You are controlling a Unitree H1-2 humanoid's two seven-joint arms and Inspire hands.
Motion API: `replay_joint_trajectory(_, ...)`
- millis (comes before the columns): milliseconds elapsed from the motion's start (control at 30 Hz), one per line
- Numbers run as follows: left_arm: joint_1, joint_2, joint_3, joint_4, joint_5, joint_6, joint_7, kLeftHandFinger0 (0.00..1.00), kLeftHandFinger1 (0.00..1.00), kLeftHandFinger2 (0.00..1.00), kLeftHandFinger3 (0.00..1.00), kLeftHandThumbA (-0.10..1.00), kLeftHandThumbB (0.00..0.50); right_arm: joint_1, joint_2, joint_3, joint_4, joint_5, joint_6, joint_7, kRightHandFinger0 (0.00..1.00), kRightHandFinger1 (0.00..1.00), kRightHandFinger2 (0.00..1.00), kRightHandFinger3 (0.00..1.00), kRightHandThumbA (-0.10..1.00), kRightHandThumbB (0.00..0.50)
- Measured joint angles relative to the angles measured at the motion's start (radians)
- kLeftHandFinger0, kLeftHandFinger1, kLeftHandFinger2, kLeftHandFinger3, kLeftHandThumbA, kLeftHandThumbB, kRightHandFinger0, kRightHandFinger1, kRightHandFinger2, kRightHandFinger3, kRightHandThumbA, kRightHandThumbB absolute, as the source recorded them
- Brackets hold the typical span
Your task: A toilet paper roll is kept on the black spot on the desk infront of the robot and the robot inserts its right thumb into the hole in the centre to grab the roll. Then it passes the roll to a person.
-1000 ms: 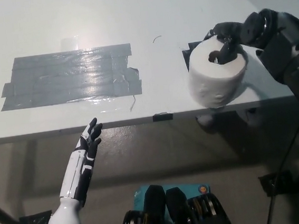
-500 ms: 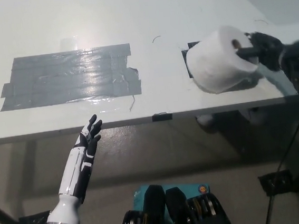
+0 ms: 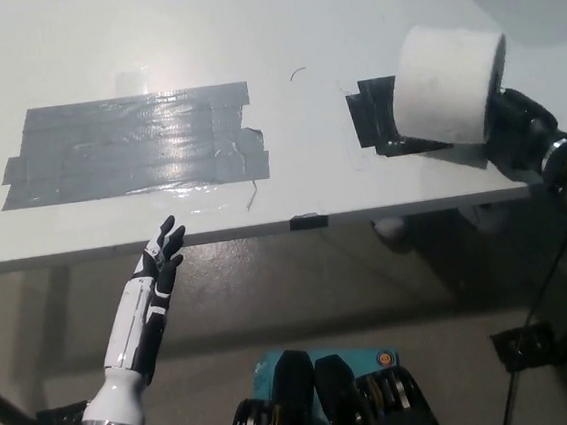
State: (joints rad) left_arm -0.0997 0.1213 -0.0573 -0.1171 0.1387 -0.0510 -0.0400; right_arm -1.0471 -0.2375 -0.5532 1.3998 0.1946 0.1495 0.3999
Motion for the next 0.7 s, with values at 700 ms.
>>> replay_joint_trajectory(700,-0.047,-0.003,0.006,0.027,0.000,-0.001,0.000,1.00,1.00,1.00,1.00,1.00,0.041,0.059,0.195,-0.070,-0.444,0.274,0.221,0.048,0.00,0.26,0.71,0.95,-0.10,0.163)
